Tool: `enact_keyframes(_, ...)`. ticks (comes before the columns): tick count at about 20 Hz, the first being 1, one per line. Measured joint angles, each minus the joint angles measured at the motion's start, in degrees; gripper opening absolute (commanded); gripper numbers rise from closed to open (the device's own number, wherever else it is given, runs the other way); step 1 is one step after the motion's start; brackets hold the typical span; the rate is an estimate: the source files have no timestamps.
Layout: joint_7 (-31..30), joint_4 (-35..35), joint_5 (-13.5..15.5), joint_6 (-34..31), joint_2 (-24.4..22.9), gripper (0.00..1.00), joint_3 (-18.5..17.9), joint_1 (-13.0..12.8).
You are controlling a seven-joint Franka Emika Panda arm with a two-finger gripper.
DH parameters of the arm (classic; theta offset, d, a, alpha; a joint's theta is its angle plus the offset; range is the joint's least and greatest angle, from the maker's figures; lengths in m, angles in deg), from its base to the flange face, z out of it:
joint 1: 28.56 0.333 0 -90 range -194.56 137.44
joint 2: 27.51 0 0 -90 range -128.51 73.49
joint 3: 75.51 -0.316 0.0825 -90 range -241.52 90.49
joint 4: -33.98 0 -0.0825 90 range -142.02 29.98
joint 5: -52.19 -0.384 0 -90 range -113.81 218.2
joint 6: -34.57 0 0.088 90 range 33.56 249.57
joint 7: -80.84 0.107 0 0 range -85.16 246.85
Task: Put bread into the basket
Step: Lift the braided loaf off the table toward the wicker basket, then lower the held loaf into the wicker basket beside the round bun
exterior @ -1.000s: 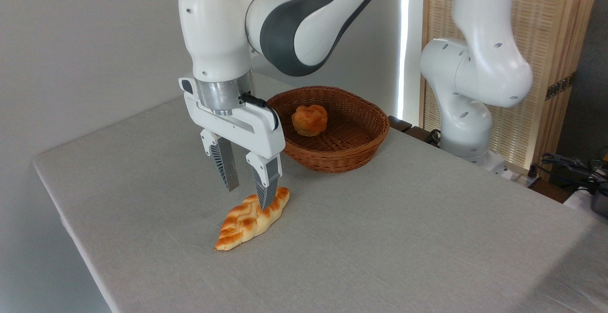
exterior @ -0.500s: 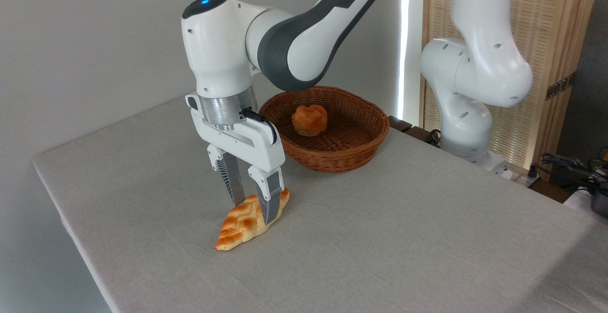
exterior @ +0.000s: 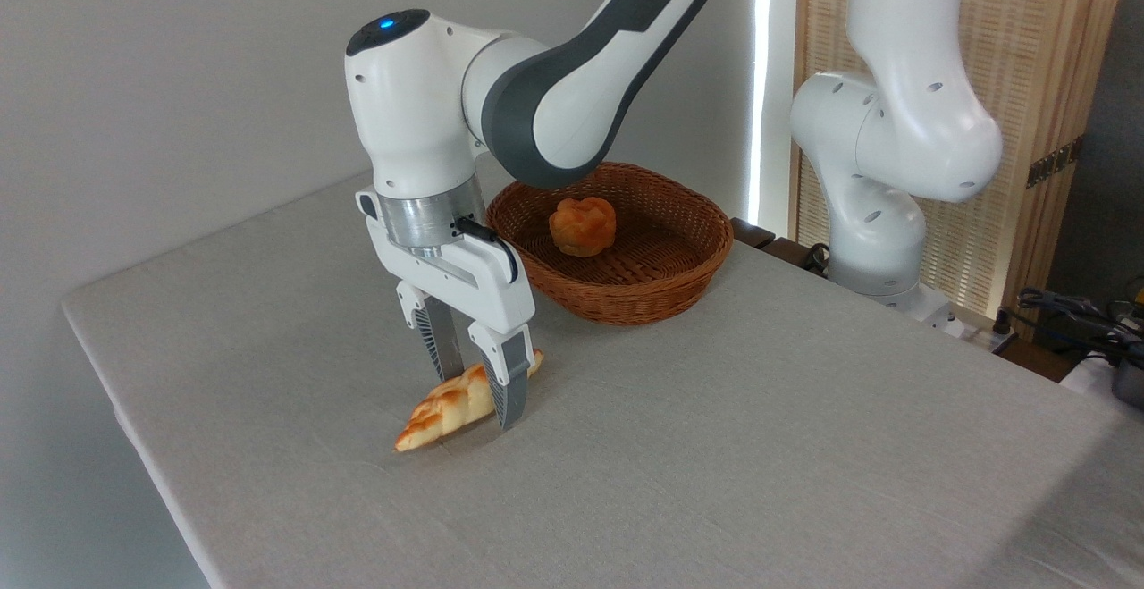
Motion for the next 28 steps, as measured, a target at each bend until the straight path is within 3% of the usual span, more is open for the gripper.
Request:
enact_keyframes(16, 0.0, 0.86, 0.0, -0.29, -0.11, 0.2, 0.41, -0.16)
enact_keyframes(20, 0.0, 8.13, 0.97, -10.78, -1.47, 0.21, 0.64, -0.09)
enact_keyframes(24, 0.01, 14.5, 6.85, -22.24, -5.22, 0.22, 1.13, -0.19)
enact_keyframes(28, 1.76, 14.35, 10.38, -32.84, -11.91, 0.23, 1.44, -0.28)
